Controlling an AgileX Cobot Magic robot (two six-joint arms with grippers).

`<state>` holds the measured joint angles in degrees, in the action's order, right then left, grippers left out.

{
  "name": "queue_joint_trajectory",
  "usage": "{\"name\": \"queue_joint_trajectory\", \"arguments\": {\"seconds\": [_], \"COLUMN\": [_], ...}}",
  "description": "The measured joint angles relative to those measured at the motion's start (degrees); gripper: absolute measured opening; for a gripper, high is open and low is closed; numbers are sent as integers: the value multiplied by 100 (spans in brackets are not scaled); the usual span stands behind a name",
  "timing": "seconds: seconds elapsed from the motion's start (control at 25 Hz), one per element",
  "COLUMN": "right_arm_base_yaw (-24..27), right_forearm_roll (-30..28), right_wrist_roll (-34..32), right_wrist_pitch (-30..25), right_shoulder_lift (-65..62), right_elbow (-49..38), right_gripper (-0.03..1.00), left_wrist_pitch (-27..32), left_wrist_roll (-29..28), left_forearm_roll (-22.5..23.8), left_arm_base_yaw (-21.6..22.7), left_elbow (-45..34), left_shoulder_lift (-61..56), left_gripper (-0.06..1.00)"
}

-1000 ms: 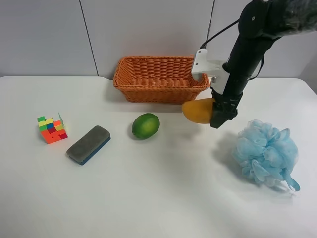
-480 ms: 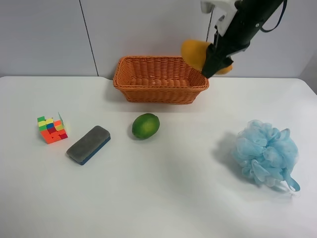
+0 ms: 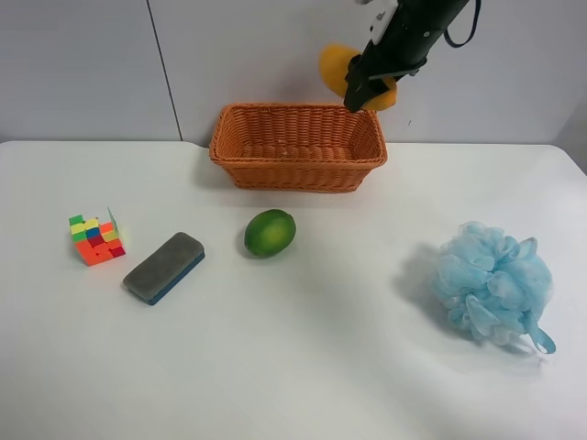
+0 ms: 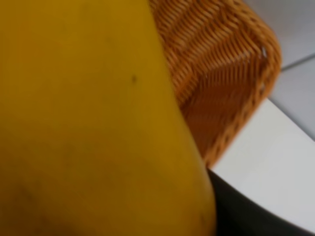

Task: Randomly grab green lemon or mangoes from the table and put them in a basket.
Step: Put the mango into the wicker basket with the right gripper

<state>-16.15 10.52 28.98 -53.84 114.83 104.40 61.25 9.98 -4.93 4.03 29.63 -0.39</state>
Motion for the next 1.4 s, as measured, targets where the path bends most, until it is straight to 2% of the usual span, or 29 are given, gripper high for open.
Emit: {"name": "queue_joint_trajectory", "arguments": {"seconds": [0.4,0.56,0.8,0.84,0.92,1.0,1.28,1.4], "right_arm_base_yaw": [0,0,0,0,0,0,0,0], "right_forearm_roll": [-6,-1,-1,13,23,42,42,-26], "right_wrist_roll": [0,0,0,-6,-25,-39,-109,-317], "right_wrist_pitch": [1158,1408,1427,1427,1433,1433,1302,801], "right_shoulder_lift": [1186,1385,1462,1462,1462,1462,1437,1210], "right_elbow": [219,219,219,219,229,237,347,500], "right_gripper": [63,63,63,68,87,95,99,99], "left_wrist_pitch": [0,0,0,0,0,0,0,0], "left_wrist_roll": [0,0,0,0,0,0,0,0], "left_forearm_roll": [0,0,0,0,0,0,0,0], "left_arm_base_yaw": [0,0,0,0,0,0,0,0], "left_elbow": [0,0,0,0,0,0,0,0], "left_shoulder_lift": [0,0,0,0,0,0,0,0], "left_gripper": [99,99,99,99,99,99,99,99]}}
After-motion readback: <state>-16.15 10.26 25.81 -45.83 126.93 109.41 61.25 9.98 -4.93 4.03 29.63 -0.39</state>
